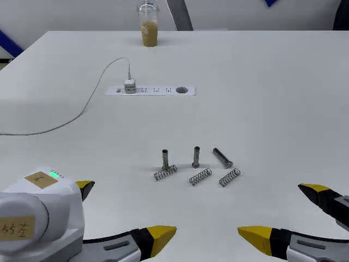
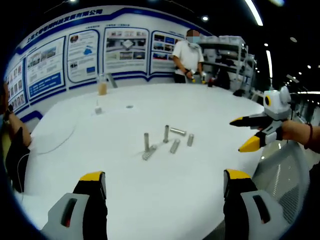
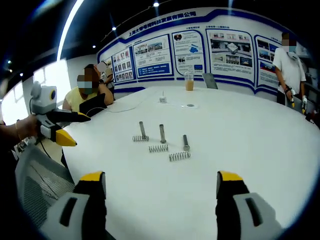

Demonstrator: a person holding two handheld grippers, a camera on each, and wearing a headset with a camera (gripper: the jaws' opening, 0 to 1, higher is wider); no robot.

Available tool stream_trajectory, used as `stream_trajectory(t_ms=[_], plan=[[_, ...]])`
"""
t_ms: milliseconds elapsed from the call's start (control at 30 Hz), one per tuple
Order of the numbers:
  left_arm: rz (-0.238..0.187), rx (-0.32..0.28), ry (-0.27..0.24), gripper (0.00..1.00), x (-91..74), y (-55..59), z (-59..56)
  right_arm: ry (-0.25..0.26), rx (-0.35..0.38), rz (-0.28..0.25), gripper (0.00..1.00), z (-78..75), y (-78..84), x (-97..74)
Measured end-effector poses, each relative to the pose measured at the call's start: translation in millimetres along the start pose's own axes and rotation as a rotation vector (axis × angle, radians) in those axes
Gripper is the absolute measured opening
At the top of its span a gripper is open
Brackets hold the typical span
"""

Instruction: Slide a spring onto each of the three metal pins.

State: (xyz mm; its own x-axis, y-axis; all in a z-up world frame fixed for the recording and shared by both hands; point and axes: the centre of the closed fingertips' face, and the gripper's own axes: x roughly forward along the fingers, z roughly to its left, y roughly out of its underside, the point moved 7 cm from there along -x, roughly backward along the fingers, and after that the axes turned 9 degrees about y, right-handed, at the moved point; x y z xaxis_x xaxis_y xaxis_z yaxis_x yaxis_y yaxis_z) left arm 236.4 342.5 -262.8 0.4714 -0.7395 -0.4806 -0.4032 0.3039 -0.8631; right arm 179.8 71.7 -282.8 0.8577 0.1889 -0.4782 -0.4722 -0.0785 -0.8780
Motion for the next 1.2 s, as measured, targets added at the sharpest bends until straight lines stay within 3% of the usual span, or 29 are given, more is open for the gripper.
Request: stream_trajectory(t_ms=[1200], plan=[[0.009, 0.001, -0.015, 0.96, -2.1, -0.3, 0.2, 0.007, -0.013, 0.002, 0.92, -1.3, 0.0, -1.0]])
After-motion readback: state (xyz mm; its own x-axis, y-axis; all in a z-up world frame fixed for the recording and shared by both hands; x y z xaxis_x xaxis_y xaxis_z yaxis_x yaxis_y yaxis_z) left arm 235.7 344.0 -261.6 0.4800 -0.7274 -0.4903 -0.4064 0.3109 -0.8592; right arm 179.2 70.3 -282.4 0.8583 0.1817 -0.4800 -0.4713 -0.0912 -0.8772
